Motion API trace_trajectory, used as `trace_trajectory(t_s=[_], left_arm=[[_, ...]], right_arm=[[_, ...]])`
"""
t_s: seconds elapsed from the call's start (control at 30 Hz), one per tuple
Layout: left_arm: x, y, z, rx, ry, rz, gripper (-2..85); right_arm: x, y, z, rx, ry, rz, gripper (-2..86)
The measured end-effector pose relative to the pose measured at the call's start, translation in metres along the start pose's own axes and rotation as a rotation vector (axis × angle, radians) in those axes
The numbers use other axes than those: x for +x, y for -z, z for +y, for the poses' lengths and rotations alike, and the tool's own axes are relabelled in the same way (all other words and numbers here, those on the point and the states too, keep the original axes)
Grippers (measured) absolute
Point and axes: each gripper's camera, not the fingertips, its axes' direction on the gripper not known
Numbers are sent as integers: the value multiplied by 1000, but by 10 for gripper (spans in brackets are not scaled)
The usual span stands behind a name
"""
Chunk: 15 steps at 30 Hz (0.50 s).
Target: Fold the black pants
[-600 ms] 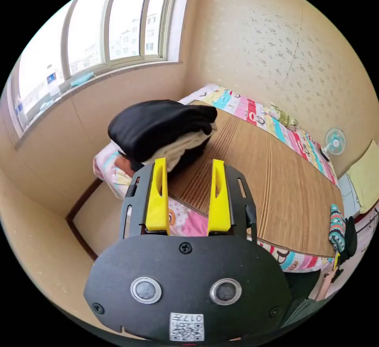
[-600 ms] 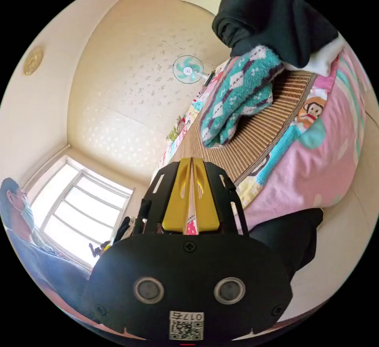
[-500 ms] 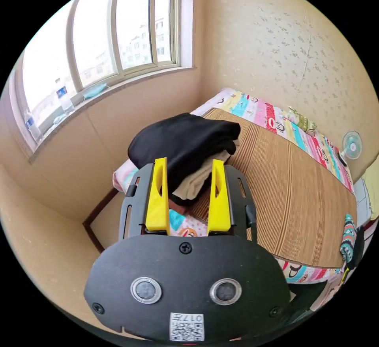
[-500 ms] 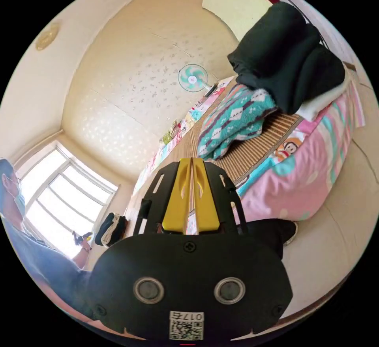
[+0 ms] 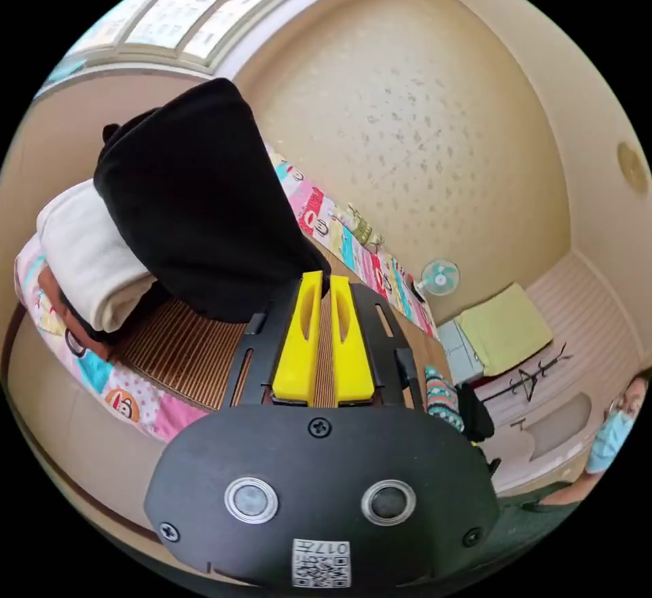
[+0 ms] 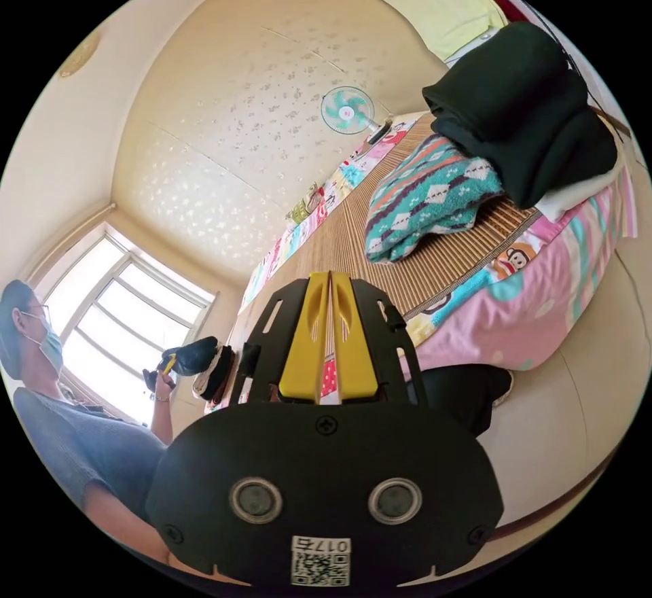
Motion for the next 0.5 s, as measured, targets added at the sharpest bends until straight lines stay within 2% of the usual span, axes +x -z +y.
trace_trajectory(t_s=[0.07, 0.13, 0.2, 0.3, 0.37, 0.4, 0.43, 0.5], left_arm=[[51, -33, 55, -181, -178, -9, 2], [74, -66, 104, -341, -263, 130, -1], [82, -87, 150, -406, -247, 170, 3], [63, -76, 188, -310, -117, -57, 37], [32, -44, 188, -129, 13, -295, 99], [23, -39, 186, -95, 37, -346, 111], [4, -40, 181, -83, 72, -417, 118], [-33, -69, 172, -214, 161, -410, 120]], right_arm=[[1, -17, 3, -49, 12, -3, 4], [2, -40, 7, -118, 19, -18, 4], [5, -68, 13, -199, 21, -67, 4], [11, -94, 20, -263, 8, -155, 4], [13, -108, 25, -303, 13, -202, 5], [13, -118, 29, -332, 23, -219, 6], [12, -123, 32, -350, 30, -225, 6], [8, -145, 44, -421, 56, -246, 8]])
